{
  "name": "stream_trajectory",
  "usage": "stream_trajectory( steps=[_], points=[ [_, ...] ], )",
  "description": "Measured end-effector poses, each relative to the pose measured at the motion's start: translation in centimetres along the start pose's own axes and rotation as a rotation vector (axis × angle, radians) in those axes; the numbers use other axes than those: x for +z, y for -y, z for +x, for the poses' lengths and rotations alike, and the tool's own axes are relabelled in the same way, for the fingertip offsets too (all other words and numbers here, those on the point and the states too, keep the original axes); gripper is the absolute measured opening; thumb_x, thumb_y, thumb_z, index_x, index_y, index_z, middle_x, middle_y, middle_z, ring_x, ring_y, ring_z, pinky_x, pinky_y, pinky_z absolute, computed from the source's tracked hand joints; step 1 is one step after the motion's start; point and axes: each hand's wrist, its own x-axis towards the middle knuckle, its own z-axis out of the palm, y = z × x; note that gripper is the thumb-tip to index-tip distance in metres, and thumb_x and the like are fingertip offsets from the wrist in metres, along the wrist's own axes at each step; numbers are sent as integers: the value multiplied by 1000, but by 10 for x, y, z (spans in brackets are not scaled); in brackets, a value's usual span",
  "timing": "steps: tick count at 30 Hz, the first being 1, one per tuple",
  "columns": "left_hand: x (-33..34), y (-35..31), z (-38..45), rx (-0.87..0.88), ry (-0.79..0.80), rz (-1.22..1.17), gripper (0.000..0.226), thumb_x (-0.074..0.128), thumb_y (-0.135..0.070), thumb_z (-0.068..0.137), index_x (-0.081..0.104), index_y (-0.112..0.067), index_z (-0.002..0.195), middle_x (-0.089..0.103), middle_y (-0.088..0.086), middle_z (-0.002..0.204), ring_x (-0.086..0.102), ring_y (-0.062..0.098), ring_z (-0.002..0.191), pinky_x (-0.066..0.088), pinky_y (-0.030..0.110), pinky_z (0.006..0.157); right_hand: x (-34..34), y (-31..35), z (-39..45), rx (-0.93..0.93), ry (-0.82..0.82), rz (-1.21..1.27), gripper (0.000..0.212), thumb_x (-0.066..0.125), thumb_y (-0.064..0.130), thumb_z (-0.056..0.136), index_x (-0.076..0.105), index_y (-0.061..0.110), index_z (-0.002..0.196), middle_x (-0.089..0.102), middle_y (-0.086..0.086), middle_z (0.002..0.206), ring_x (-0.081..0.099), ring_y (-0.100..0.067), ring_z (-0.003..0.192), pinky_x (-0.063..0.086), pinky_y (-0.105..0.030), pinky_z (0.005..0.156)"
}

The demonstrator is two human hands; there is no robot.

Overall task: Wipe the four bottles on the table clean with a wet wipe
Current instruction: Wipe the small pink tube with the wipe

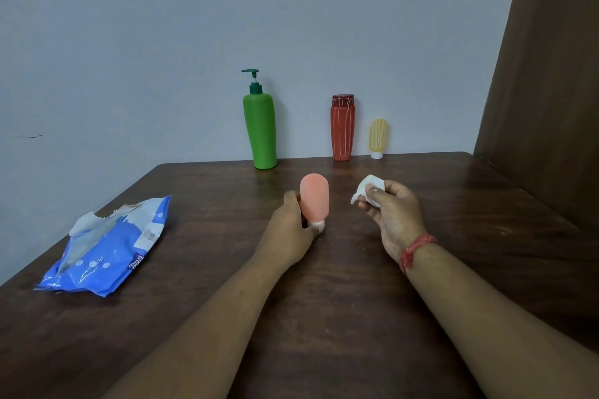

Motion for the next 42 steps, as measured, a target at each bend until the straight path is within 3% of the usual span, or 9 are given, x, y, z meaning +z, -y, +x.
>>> stream_trajectory(
  steps=[4, 12, 19, 25, 31, 42],
  points=[
    [7, 4, 28, -15, -43, 22, 58, 79, -27, 85, 40, -10, 124, 67, 10, 121, 65, 23, 102, 55, 40, 86, -6, -2, 8, -42, 38, -16, 5, 65, 6, 93, 69, 9, 93, 72, -9, 94, 69, -17, 82, 58, -30, 76],
    [28, 16, 110, -54, -113, 38, 53, 77, -22, 85, 41, -2, 120, 66, 19, 120, 64, 35, 107, 55, 46, 87, -13, -6, 37, -134, 109, -5, 16, 66, 2, 90, 69, 17, 93, 75, 1, 92, 69, -15, 90, 54, -39, 86],
    [48, 26, 181, -73, -140, 27, 52, 73, -20, 88, 41, 1, 123, 65, 21, 117, 64, 37, 104, 55, 47, 85, -1, -12, 59, -156, 204, -43, 14, 65, 4, 91, 69, 16, 96, 76, 1, 93, 69, -14, 92, 55, -31, 80],
    [60, 36, 228, -122, -206, 44, 48, 70, -16, 89, 39, 0, 121, 63, 24, 118, 63, 41, 106, 55, 52, 87, 3, -16, 68, -148, 227, -38, 13, 67, 6, 90, 70, 16, 97, 76, -2, 96, 71, -16, 94, 56, -35, 86],
    [63, 40, 245, -156, -220, 55, 48, 68, -15, 91, 39, 2, 124, 60, 25, 124, 61, 42, 111, 54, 50, 90, 2, -17, 69, -130, 224, 6, 14, 66, 4, 89, 70, 13, 98, 76, -2, 93, 71, -13, 89, 57, -32, 81],
    [62, 35, 237, -158, -229, 43, 48, 70, -20, 89, 40, 0, 120, 63, 23, 116, 63, 40, 105, 56, 52, 86, 3, -15, 67, -115, 227, 14, 15, 65, 3, 89, 70, 15, 96, 76, -1, 93, 70, -12, 89, 55, -31, 78]
  ],
)
